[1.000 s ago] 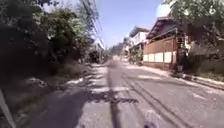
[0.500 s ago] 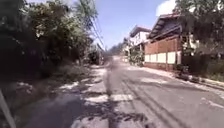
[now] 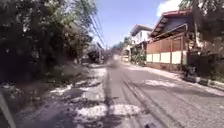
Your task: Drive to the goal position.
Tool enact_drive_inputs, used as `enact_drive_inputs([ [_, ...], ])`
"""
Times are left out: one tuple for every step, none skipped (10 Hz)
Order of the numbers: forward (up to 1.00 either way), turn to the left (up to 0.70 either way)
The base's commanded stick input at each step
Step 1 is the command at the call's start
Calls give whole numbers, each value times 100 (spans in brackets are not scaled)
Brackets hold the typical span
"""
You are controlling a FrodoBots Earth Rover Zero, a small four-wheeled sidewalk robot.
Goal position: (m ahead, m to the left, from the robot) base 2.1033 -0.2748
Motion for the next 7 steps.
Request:
enact_drive_inputs([
  [92,0],
  [92,0],
  [92,0],
  [92,0],
  [92,0],
  [92,0],
  [92,0],
])
